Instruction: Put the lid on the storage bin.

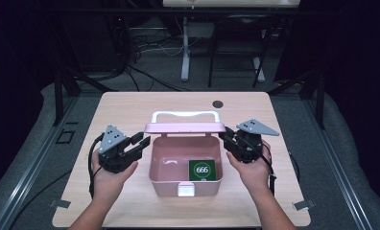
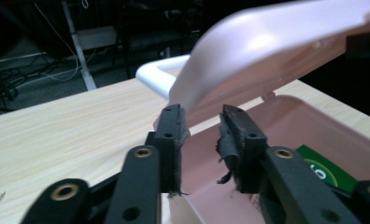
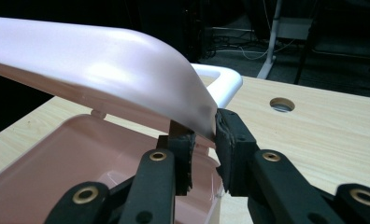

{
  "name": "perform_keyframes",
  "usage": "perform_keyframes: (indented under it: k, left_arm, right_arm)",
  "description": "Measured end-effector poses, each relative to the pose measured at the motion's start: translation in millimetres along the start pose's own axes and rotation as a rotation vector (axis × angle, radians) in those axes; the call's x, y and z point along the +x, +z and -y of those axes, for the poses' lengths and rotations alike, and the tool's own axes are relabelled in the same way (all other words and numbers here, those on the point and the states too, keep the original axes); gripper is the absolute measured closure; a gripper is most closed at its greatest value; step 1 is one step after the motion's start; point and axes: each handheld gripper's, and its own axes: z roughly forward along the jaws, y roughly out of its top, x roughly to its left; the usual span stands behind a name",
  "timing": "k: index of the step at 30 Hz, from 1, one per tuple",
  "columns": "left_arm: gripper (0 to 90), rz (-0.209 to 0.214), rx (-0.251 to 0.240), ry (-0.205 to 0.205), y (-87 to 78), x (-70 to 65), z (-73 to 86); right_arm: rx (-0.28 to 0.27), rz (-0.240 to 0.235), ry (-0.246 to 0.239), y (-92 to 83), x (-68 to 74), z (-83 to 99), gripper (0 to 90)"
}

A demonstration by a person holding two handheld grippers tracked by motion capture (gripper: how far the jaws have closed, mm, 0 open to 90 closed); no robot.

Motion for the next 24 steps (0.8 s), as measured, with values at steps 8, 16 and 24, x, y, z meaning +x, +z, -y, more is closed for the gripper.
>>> perform_keyframes:
  k: [8,16,24]
  left_arm:
    - [74.9,-0.004,-0.016,0.024,-2.4,-4.9,-10.0]
    - [74.7,0.000,-0.017,0.013,-2.0,-3.7,-12.3]
    - [74.3,0.002,-0.018,0.004,-0.8,-2.0,-14.3]
  right_arm:
    - [0.018,-0.015,0.006,0.7,-2.1,4.7,73.8]
    - [0.027,-0.020,0.007,4.1,-4.6,9.4,70.1]
    - [0.064,-0.007,0.007,12.0,-9.1,17.5,69.9]
